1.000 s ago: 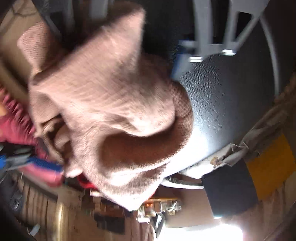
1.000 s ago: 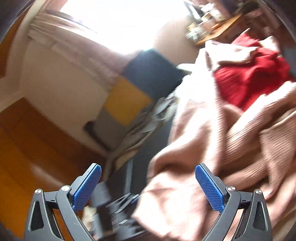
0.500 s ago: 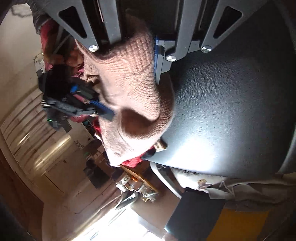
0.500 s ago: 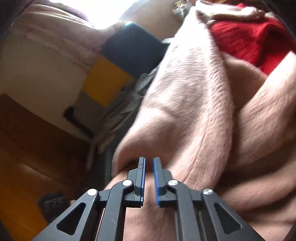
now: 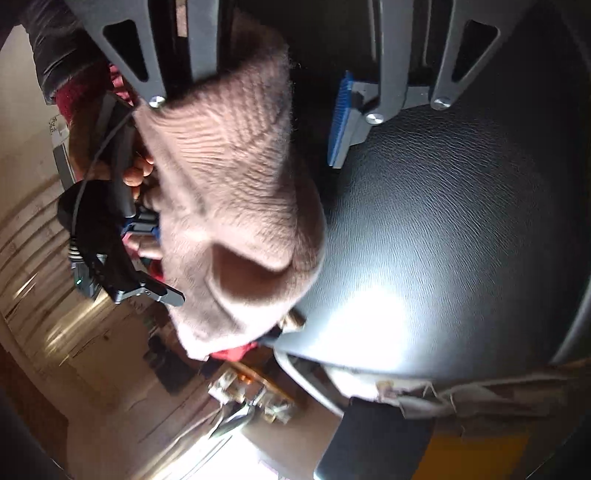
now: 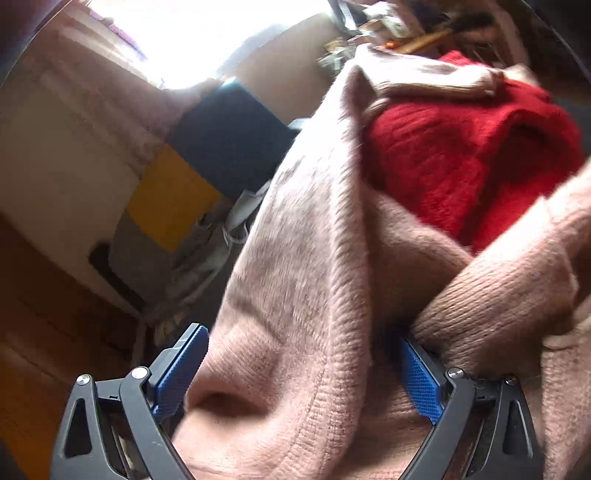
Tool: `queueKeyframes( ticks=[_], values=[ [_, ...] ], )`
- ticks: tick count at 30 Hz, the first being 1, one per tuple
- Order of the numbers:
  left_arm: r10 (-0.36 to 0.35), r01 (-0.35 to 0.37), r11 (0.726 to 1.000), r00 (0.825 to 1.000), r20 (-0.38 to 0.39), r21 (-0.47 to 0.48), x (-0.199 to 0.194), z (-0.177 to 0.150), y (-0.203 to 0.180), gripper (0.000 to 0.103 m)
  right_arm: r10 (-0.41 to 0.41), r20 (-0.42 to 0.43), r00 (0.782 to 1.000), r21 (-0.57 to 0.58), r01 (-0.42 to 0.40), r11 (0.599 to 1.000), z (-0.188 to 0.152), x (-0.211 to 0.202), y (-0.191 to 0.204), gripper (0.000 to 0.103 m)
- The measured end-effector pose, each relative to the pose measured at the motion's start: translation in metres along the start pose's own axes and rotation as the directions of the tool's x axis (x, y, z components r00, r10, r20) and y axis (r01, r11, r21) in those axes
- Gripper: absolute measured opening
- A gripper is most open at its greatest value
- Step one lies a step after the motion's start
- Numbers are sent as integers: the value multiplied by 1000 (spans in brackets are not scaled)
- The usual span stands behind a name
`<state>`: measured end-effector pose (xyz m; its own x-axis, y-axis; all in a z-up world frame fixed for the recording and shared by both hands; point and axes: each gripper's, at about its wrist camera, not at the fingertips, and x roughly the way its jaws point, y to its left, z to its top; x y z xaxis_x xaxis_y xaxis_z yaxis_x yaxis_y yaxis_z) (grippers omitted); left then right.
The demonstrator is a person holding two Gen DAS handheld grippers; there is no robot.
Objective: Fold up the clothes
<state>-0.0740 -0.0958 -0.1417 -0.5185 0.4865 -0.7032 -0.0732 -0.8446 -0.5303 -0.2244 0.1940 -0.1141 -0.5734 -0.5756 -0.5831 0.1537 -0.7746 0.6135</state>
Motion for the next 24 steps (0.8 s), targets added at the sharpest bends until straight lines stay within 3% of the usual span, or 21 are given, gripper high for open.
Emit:
queueKeyframes(
  ticks=[4, 5, 6, 7, 9, 10, 13, 16, 19, 22, 24],
  values=[
    [2, -5, 998, 999, -44, -60, 16, 3, 0, 30, -18, -83, 996, -107, 9, 994, -8, 10, 3, 100],
    [-7, 5, 998, 999, -35, -66, 15, 4, -1, 15, -20, -99, 995, -124, 8, 992, -10, 10, 4, 100],
    [-15, 13, 997, 1000, -25, -71, 14, 5, -2, 6, -22, -115, 993, -140, 6, 990, -11, 10, 4, 99],
    [-13, 12, 997, 1000, -16, -71, 12, 6, -3, 4, -7, -99, 995, -99, -3, 995, -11, 5, 2, 89],
    [-28, 29, 998, 999, 16, -58, 1, 6, -8, 4, 56, -75, 996, 1, -56, 998, -11, -4, -6, 21],
    [-50, 52, 997, 998, 37, -55, -7, 5, -9, 4, 104, -64, 992, 58, -101, 993, -12, -9, -12, 8],
    [-115, 122, 991, 985, 127, -48, -44, 5, -15, 4, 128, -57, 990, 38, -126, 991, -27, -16, 0, 6],
    [-139, 150, 988, 967, 213, -34, -86, 3, -17, 4, 263, -52, 963, 62, -259, 964, -43, -25, 25, 6],
    [-145, 163, 986, 942, 302, -36, -135, -7, -11, 4, 444, -23, 896, 60, -442, 895, -58, -46, 59, 6],
    [-142, 181, 981, 911, 386, -66, -187, -21, 4, 4, 566, -24, 824, 10, -566, 825, -78, -69, 111, 6],
    [-134, 183, 981, 881, 453, -64, -227, -34, 12, 4, 617, -25, 786, -23, -618, 786, -90, -87, 138, 6]
  ],
)
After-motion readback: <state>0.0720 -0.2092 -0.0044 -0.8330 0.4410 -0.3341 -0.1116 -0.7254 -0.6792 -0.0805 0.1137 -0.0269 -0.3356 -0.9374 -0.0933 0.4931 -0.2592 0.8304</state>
